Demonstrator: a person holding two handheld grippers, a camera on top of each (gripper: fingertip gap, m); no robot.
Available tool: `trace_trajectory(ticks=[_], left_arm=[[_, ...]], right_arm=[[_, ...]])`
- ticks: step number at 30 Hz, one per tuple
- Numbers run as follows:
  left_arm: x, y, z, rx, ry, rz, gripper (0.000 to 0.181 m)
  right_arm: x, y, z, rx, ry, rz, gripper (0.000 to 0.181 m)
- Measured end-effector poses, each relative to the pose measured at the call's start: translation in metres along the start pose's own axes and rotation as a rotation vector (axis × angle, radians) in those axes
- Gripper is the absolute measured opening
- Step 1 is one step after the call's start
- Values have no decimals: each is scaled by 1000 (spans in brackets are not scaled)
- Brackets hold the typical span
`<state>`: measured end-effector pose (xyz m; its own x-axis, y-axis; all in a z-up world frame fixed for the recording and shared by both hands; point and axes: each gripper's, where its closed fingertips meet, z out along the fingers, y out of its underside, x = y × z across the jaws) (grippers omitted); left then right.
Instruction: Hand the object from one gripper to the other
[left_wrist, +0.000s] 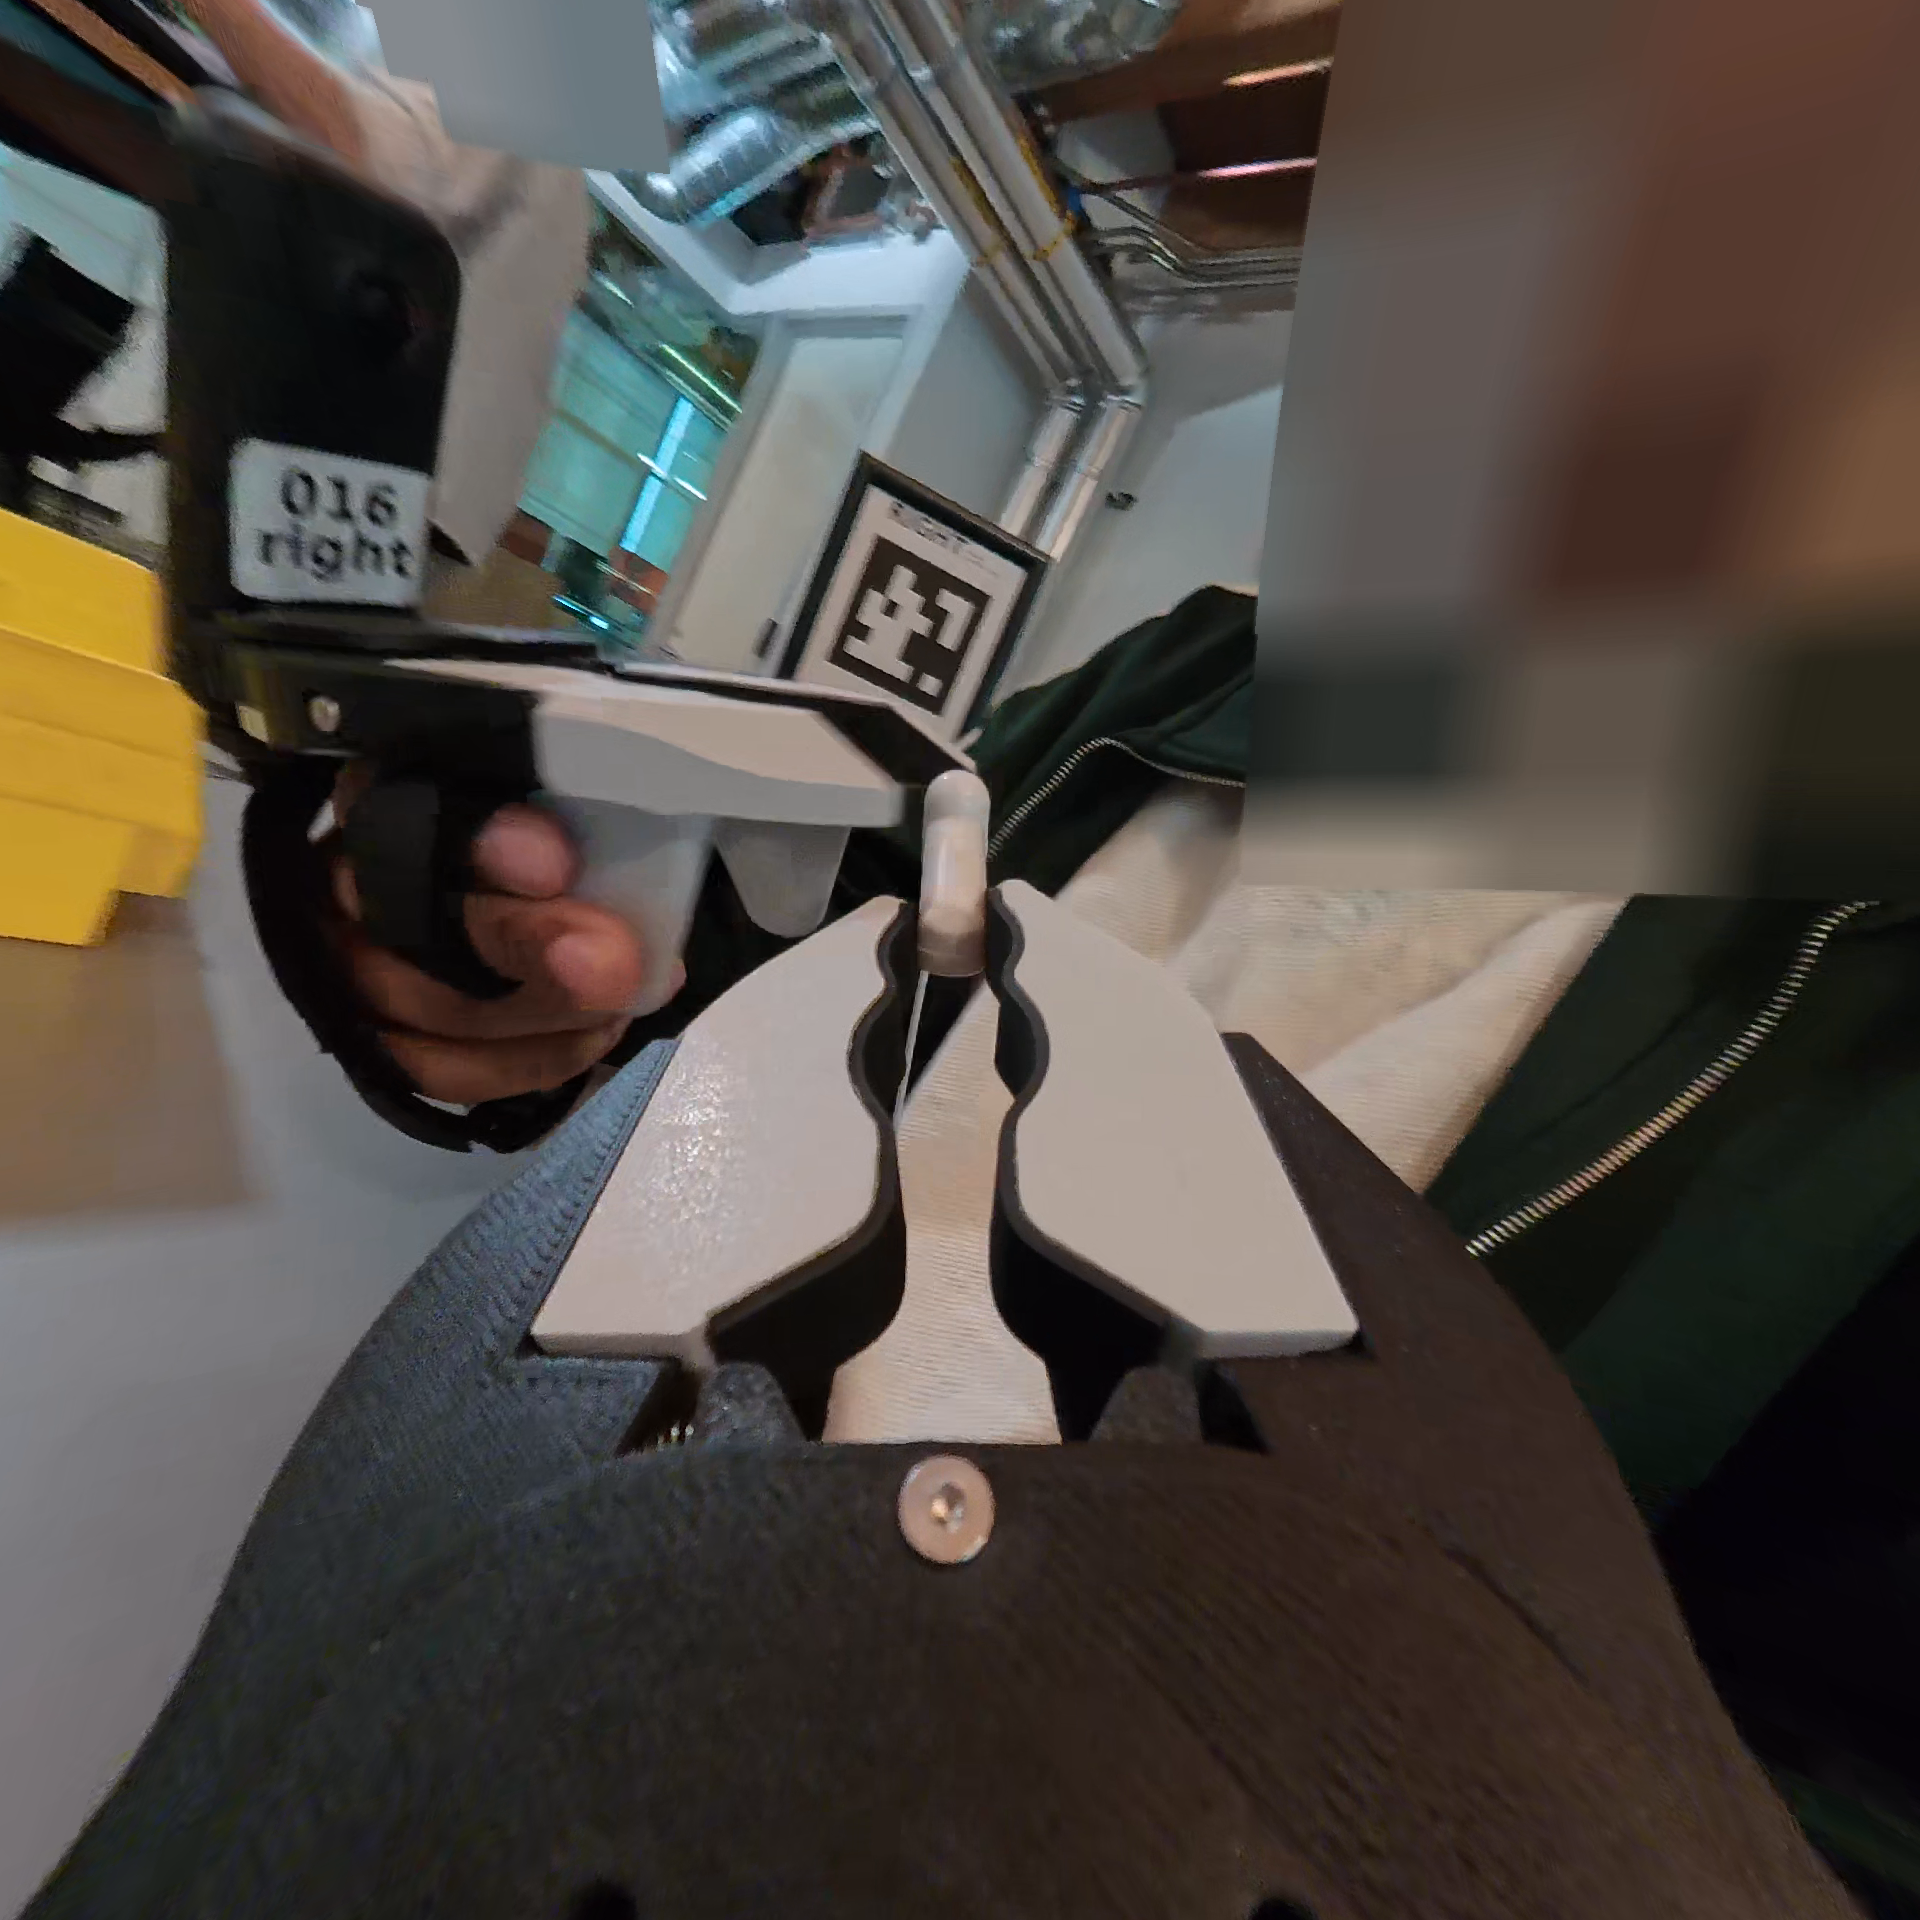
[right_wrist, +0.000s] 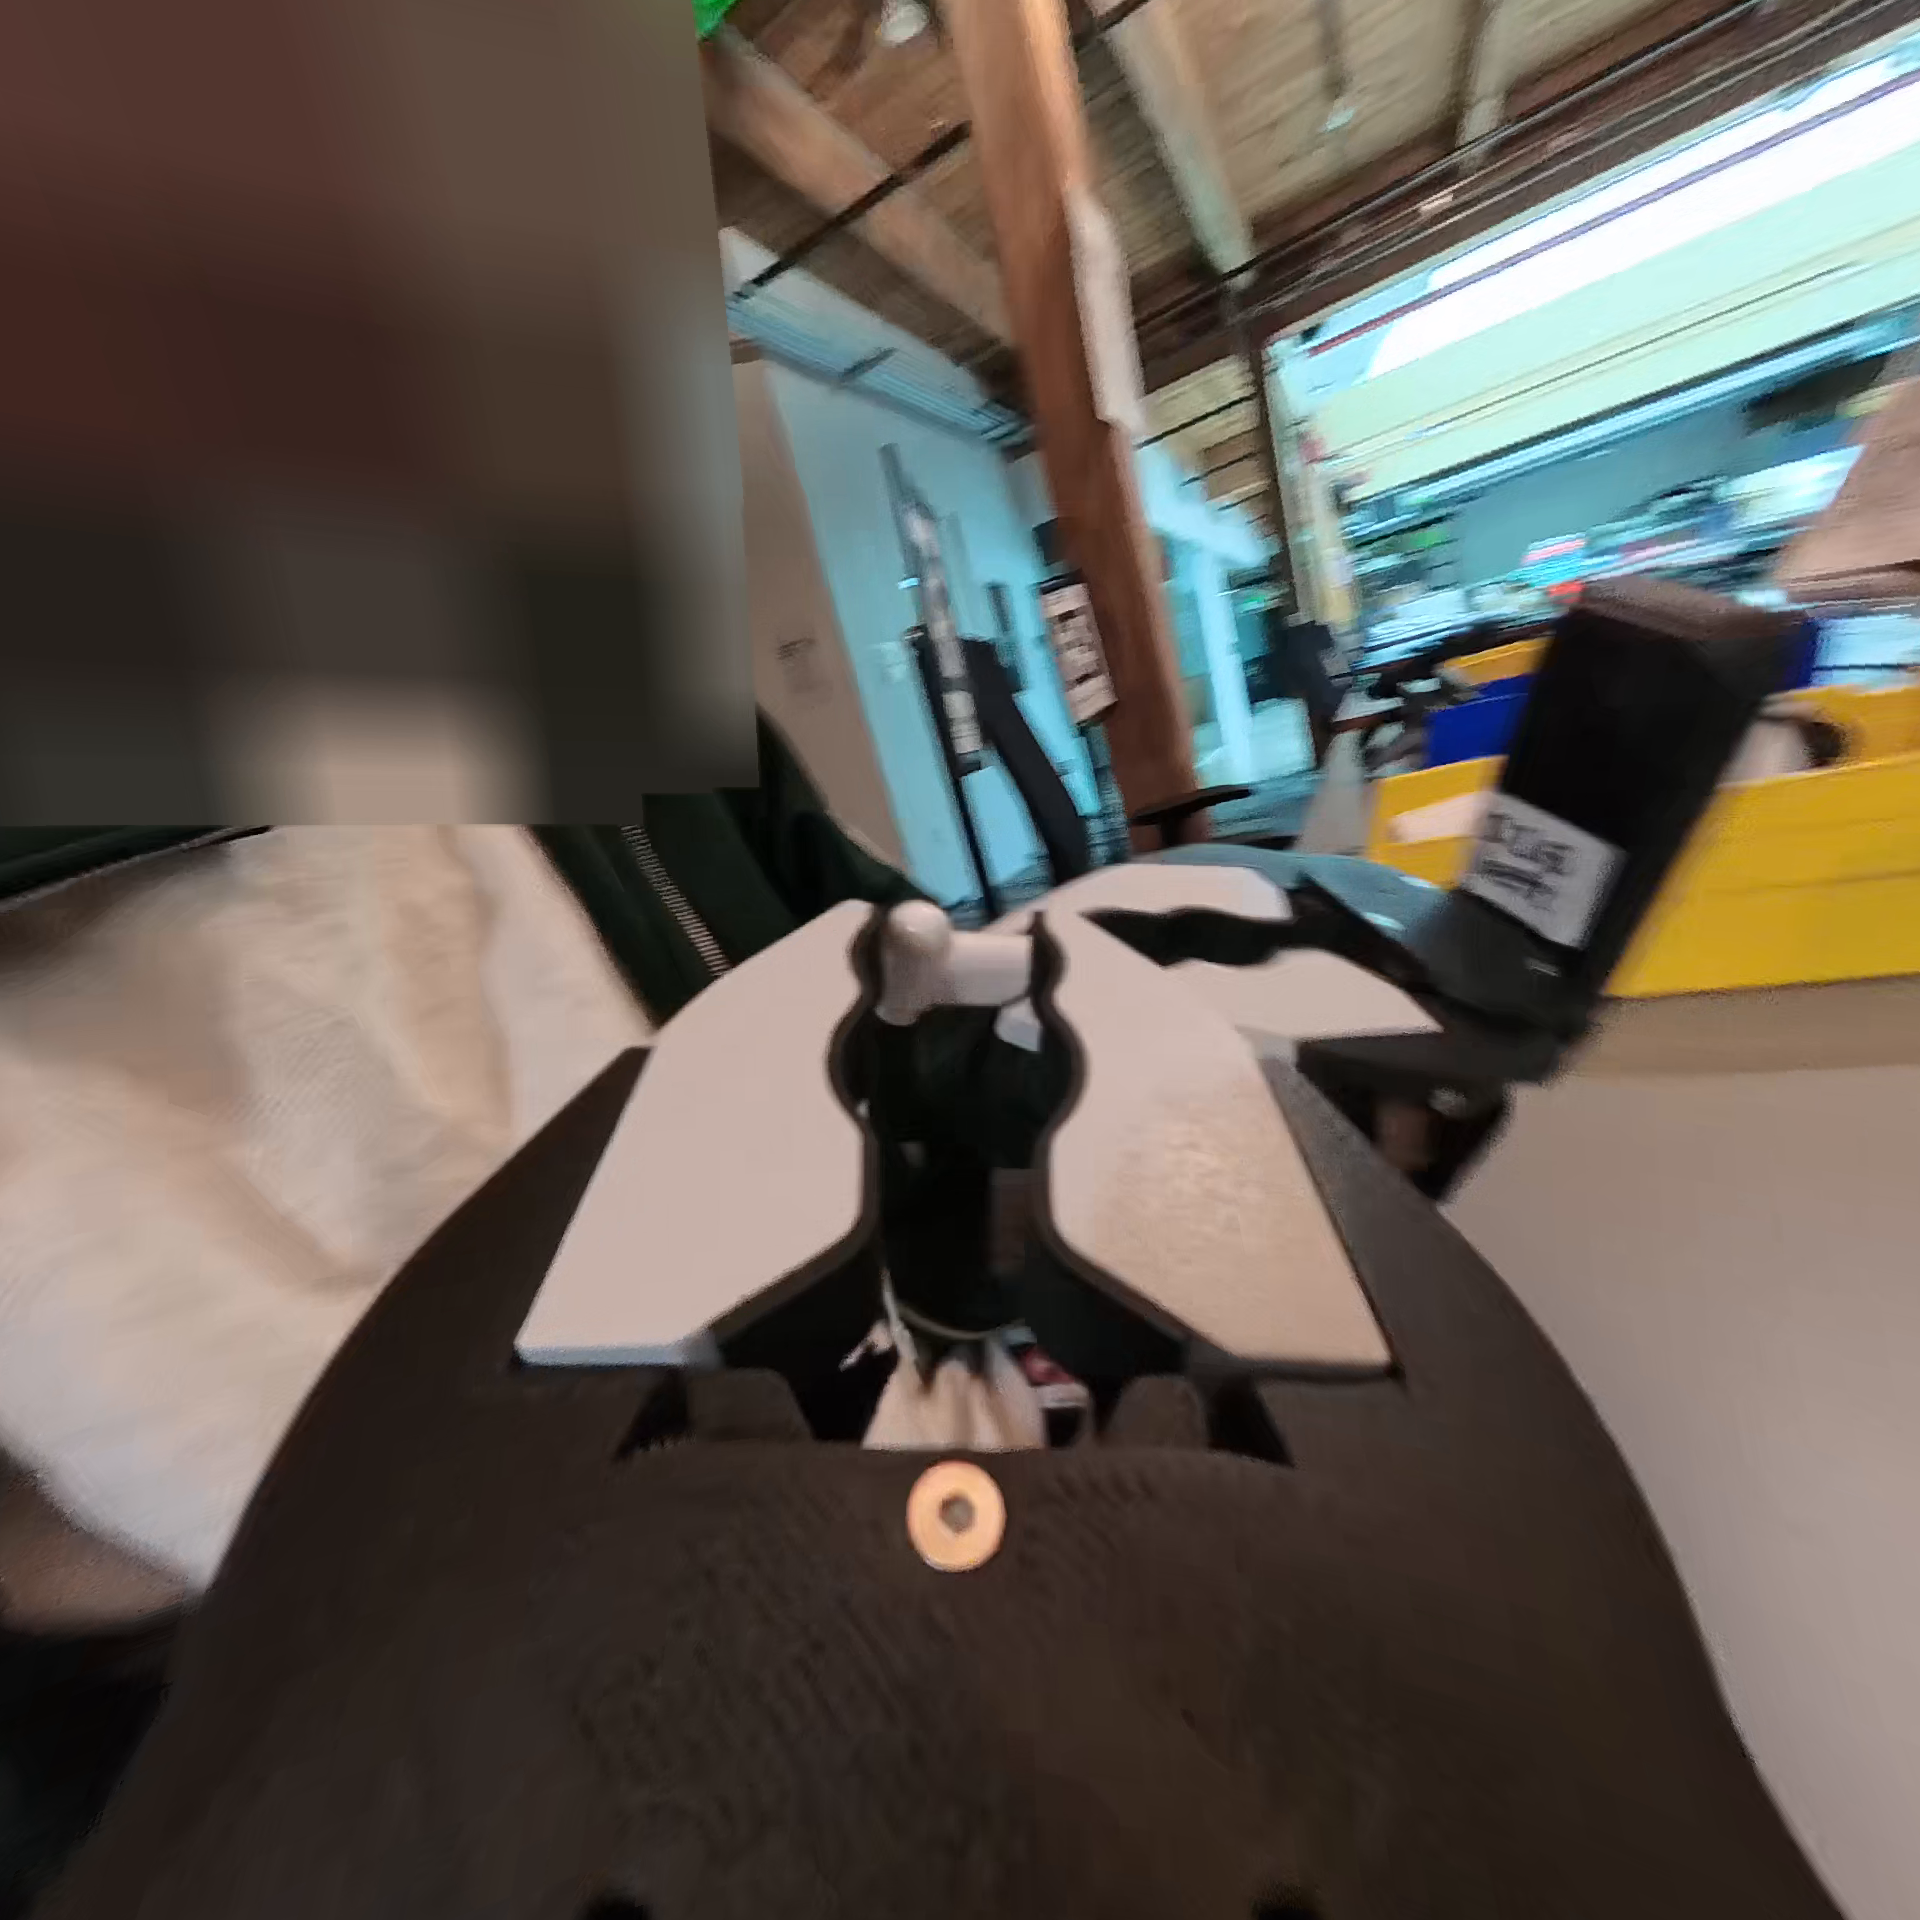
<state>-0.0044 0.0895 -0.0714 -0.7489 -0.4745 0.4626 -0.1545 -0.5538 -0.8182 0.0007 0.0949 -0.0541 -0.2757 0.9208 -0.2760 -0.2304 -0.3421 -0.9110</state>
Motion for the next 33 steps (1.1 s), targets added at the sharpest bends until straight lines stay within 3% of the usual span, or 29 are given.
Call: trace_trajectory(ticks=[3,6,9,14,24,31,33], left_arm=[[-16,-16,-16,57,-193,109,13],[-43,-28,-44,78,-504,233,14],[-53,-34,-61,77,-680,322,14],[-57,-28,-58,27,-697,334,14],[-61,-9,-42,-116,-675,307,15],[-61,-10,-40,-87,-659,308,16],[-61,-12,-41,-69,-666,317,27]], right_arm=[[36,-11,-23,79,227,-36,58],[59,-23,-52,149,408,-103,66],[67,-30,-70,144,526,-180,54],[71,-23,-72,47,589,-262,36],[63,15,-40,-160,444,-219,20],[63,14,-39,-182,464,-245,13],[62,12,-39,-169,455,-232,13]])
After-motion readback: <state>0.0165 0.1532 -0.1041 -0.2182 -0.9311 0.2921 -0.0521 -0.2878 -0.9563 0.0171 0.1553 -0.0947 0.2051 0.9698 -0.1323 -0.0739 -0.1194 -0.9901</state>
